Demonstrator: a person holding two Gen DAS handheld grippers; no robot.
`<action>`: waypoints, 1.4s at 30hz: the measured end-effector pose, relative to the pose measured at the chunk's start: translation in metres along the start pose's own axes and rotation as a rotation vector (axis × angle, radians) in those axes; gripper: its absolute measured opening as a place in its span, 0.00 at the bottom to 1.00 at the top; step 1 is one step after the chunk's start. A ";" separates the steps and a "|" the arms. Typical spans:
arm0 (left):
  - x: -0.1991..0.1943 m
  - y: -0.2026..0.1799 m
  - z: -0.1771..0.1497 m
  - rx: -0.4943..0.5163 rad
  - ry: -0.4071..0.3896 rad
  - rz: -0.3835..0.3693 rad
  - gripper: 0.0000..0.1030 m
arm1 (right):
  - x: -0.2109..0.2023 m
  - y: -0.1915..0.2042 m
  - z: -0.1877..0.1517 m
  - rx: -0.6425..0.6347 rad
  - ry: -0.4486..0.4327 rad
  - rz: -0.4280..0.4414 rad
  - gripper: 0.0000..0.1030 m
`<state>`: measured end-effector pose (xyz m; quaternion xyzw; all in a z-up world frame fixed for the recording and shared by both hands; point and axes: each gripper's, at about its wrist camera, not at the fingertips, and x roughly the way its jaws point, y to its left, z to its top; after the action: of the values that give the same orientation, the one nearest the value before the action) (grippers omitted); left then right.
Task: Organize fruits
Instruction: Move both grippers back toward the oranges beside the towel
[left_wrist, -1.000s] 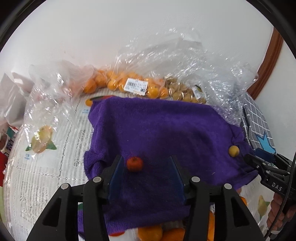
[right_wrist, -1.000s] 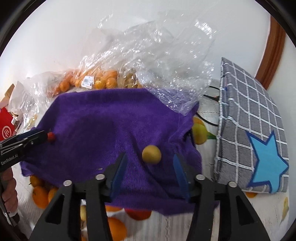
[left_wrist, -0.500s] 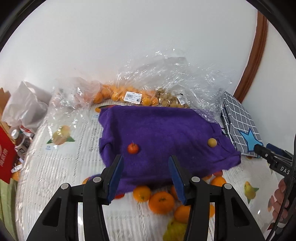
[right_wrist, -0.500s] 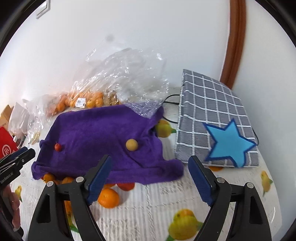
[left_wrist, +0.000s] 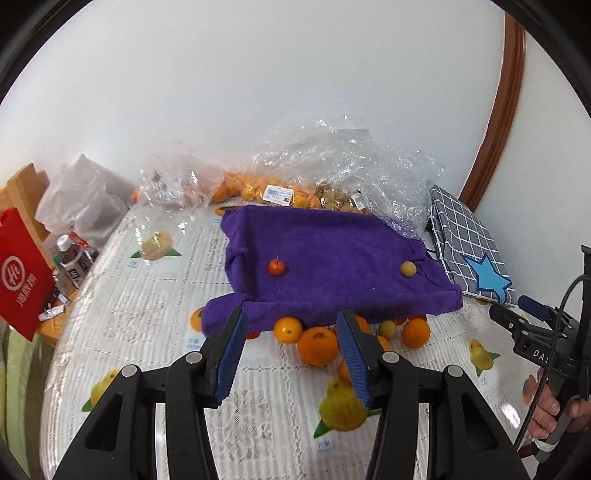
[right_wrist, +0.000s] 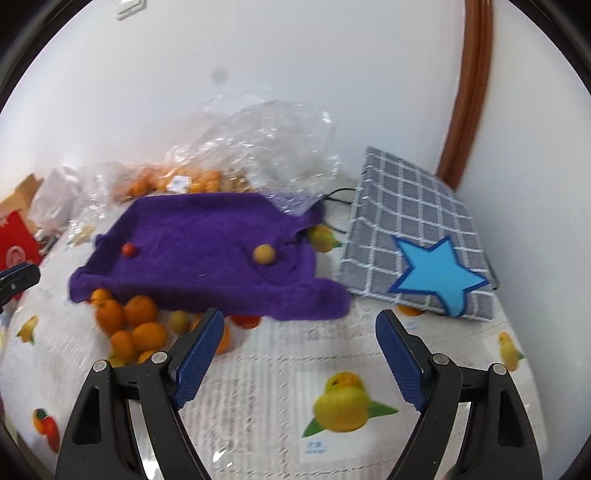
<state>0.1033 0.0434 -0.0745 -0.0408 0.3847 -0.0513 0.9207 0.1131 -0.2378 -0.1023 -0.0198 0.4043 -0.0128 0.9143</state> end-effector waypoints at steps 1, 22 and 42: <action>-0.003 0.000 -0.001 -0.002 0.002 0.000 0.47 | -0.001 0.001 -0.001 0.006 0.001 0.007 0.81; 0.020 0.018 -0.035 -0.036 0.072 0.018 0.47 | -0.006 0.026 -0.026 -0.069 -0.071 0.103 0.81; 0.090 0.051 -0.052 -0.022 0.143 -0.096 0.46 | 0.096 0.016 -0.021 0.077 0.070 0.078 0.64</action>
<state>0.1325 0.0807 -0.1795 -0.0656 0.4477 -0.0939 0.8868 0.1623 -0.2259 -0.1876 0.0316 0.4357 0.0065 0.8995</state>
